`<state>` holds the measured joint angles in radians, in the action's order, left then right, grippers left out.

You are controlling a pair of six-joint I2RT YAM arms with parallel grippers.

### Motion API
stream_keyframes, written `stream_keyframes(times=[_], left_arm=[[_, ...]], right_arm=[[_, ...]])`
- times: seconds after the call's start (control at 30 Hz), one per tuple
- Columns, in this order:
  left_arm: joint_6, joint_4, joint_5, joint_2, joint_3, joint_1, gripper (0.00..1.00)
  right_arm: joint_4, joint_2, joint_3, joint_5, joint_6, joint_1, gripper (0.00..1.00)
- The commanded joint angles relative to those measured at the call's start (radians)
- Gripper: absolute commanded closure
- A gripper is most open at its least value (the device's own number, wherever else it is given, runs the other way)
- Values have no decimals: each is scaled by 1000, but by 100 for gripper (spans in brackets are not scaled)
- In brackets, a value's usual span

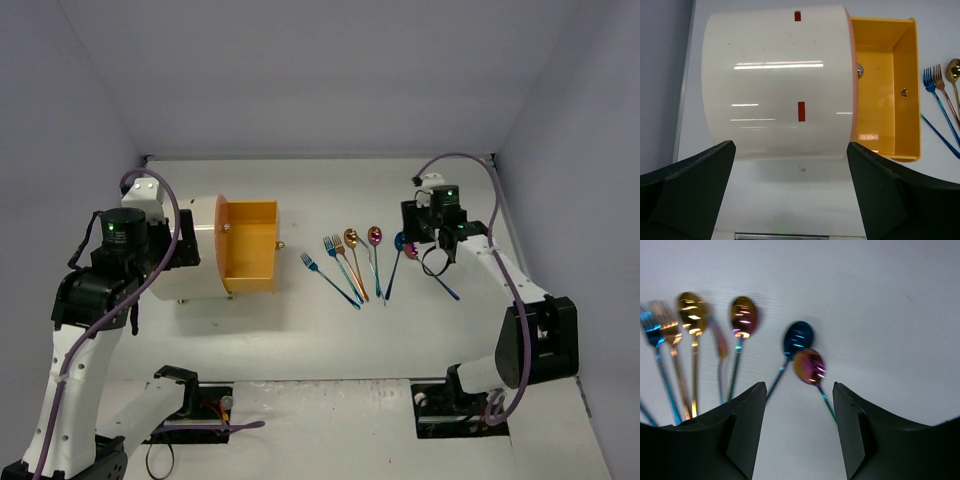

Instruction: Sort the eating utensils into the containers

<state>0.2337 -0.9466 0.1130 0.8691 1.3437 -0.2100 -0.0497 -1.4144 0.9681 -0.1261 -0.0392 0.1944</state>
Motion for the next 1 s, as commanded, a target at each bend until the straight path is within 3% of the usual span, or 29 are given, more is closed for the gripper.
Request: stream_keyframes(times=[0.0, 0.13, 0.23, 0.6, 0.97], left_arm=[[-34, 28, -63, -32, 11, -8, 7], [-52, 28, -100, -53, -17, -9, 7], [-69, 28, -113, -72, -45, -11, 7], [-74, 29, -159, -133, -107, -18, 7], [-61, 32, -145, -151, -156, -28, 7]], right_arm=[[3, 42, -49, 235, 150, -119, 47], [-33, -7, -51, 218, 128, -189, 47], [-41, -52, -40, 124, 110, -226, 48], [-77, -181, -11, -46, -20, -226, 51], [-88, -275, 13, 19, -12, -141, 51]])
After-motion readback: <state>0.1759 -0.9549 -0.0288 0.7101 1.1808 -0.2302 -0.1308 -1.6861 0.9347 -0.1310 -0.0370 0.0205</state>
